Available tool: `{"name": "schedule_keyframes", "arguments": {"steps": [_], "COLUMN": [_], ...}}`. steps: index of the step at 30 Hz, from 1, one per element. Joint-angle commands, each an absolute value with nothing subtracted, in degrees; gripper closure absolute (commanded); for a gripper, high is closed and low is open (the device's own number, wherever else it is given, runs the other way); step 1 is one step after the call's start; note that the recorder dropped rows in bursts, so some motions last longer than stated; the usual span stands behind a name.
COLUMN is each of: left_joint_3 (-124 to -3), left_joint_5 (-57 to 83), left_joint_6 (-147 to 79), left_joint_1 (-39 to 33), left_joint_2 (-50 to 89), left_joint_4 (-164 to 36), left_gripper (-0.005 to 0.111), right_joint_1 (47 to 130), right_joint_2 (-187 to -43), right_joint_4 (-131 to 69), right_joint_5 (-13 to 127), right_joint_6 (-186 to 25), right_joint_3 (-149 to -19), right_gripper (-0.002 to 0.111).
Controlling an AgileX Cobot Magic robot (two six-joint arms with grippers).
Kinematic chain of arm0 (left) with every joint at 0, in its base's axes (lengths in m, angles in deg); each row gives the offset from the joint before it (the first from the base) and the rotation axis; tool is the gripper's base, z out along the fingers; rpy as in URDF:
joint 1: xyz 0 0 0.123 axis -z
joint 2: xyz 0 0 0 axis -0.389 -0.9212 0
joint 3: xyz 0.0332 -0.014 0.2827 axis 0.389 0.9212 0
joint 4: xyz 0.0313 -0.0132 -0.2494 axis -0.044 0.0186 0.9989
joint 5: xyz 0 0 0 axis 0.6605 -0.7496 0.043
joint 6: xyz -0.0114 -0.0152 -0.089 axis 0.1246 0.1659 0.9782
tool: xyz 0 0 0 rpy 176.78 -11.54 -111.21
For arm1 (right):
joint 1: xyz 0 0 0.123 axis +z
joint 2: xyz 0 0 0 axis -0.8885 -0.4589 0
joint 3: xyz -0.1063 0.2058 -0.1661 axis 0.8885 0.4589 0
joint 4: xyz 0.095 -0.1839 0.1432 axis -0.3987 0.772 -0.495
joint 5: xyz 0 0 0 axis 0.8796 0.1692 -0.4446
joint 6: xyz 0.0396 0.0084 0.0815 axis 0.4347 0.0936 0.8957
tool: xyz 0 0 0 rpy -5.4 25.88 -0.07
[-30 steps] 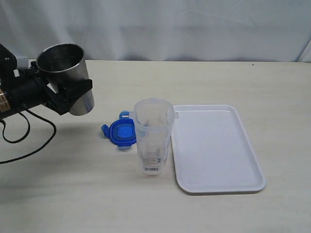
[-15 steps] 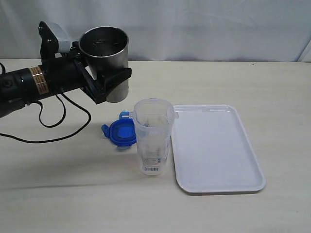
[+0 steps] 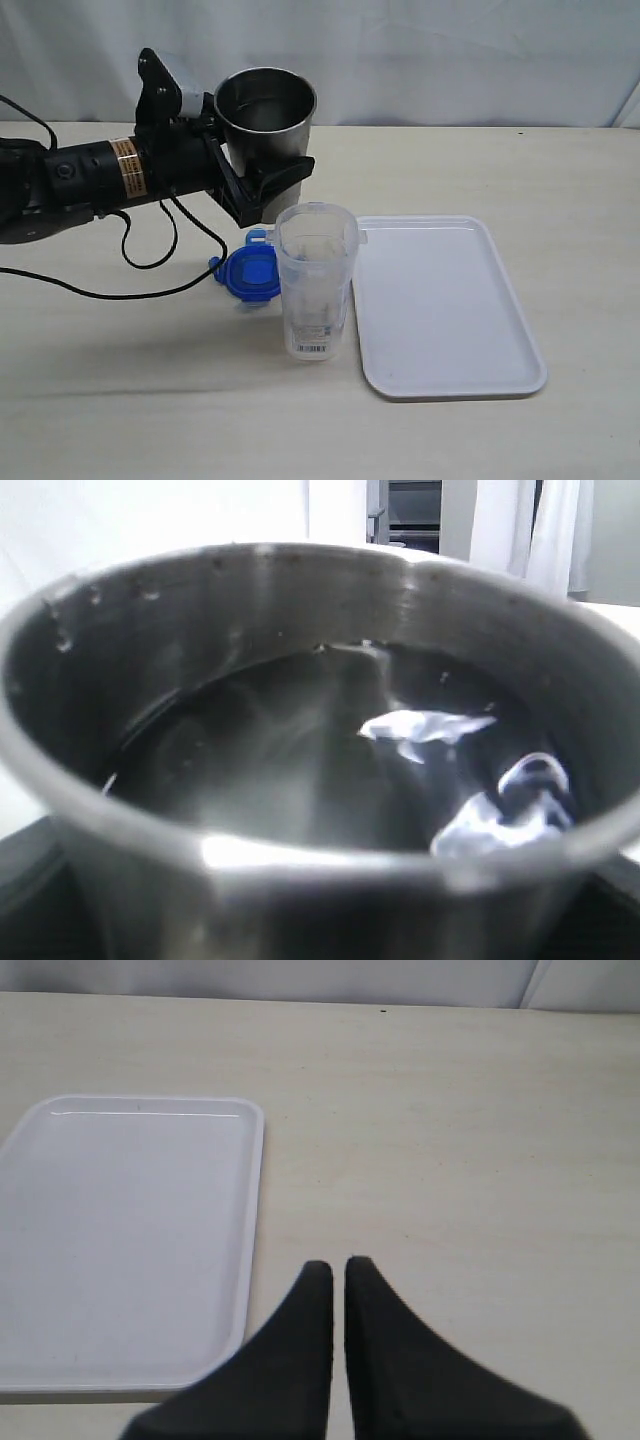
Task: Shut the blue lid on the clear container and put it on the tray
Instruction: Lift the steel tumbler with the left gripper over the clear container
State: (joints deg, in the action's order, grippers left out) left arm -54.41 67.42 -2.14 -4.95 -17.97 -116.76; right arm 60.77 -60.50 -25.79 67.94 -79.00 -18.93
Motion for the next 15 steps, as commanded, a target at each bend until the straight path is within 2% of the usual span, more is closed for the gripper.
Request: {"name": "schedule_keyframes", "arguments": {"steps": [1,15], "left_joint_3": [-55.56,-55.56], "left_joint_5": [71.54,71.54], "left_joint_6": [-2.5,-5.31], "left_joint_1": [-4.84,-4.84], "left_joint_2": [-16.87,-16.87], "left_joint_4": [-114.88,-120.87], "left_gripper": [0.107,0.107], "right_joint_1": [60.88,60.88], "right_joint_2": [-60.66,-60.66], "right_joint_4": [-25.82,-25.82], "right_joint_5": [67.24,67.24], "right_joint_6": [-79.36,-79.36], "right_joint_3": [-18.75,-18.75], "right_gripper": [0.104,0.104]}}
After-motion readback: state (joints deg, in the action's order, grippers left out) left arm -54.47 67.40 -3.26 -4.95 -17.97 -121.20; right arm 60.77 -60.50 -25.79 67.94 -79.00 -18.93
